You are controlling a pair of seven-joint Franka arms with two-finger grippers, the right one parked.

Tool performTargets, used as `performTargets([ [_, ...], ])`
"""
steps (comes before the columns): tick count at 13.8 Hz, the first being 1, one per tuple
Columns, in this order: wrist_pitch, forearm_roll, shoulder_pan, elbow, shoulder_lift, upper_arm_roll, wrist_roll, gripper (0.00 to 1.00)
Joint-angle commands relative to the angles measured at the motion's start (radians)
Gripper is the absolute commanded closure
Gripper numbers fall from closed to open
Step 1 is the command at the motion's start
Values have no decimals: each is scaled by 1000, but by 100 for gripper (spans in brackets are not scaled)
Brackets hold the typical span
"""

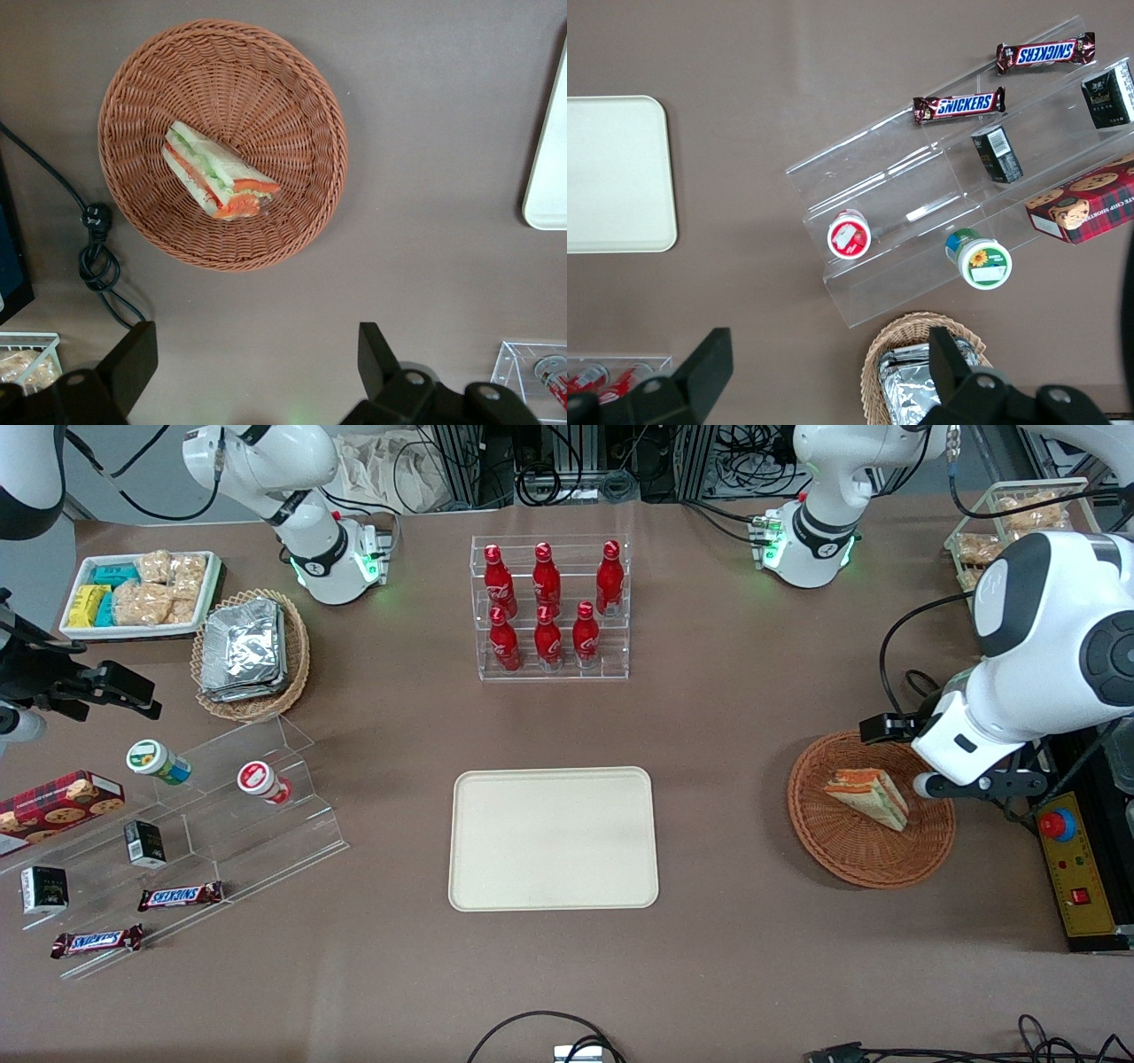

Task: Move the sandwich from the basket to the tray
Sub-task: 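Lower the open left gripper over the sandwich in the wicker basket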

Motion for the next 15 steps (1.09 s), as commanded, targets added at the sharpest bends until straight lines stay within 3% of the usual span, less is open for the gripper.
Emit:
performTargets([
  [1,-17,10,-17,26,3,15,-23,0],
  [8,-4,16,-6,104,72,18,-56,0],
  [15,201,19,41,-130,63,24,-397,0],
])
